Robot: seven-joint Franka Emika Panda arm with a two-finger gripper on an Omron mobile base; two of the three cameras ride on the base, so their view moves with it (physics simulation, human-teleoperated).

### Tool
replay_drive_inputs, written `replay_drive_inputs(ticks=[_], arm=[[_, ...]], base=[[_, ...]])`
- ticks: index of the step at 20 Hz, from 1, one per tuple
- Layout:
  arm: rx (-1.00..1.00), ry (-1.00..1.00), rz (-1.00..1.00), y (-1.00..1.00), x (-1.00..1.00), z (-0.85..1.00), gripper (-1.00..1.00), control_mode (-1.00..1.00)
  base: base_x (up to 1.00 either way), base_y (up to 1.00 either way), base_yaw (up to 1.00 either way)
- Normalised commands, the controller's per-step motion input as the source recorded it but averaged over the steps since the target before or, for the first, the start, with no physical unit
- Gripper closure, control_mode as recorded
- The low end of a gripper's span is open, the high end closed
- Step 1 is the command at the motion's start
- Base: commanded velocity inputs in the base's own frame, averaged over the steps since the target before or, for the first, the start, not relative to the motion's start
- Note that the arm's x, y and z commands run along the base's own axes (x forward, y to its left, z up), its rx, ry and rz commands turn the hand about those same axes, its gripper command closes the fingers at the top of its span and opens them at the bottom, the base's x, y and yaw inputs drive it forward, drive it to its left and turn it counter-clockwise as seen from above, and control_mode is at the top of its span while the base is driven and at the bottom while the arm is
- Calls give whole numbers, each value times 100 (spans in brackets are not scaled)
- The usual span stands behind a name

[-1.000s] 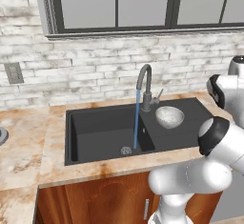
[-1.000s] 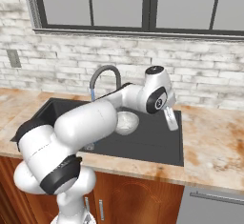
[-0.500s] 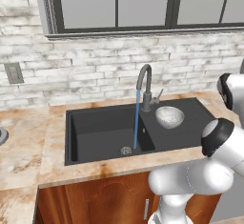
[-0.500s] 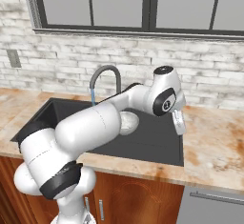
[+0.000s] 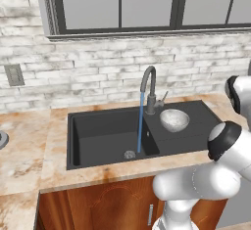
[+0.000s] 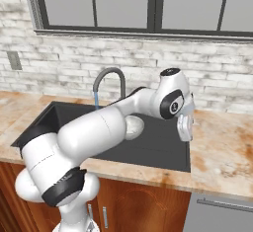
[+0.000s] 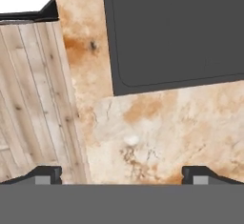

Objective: Rinse each bowl for a few seconds and place them down in the sink or on the counter.

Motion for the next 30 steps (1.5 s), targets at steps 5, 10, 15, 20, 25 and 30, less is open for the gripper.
replay_drive_inputs(ticks=[5, 10, 15, 20, 25, 30], arm=[[0, 2, -16, -19, -5, 0, -100, -100], [-10, -9, -15, -9, -7, -7, -100, -100], [-3, -2, -10, -13, 7, -12, -100, -100], [-4, -2, -11, -8, 5, 6, -100, -100], [-1, 0, -16, -17, -5, 23, -100, -100], [-1, -1, -15, -17, -10, 17, -100, -100]], base=[[0, 0, 0], [0, 0, 0], [0, 0, 0], [0, 0, 0], [0, 0, 0], [0, 0, 0]])
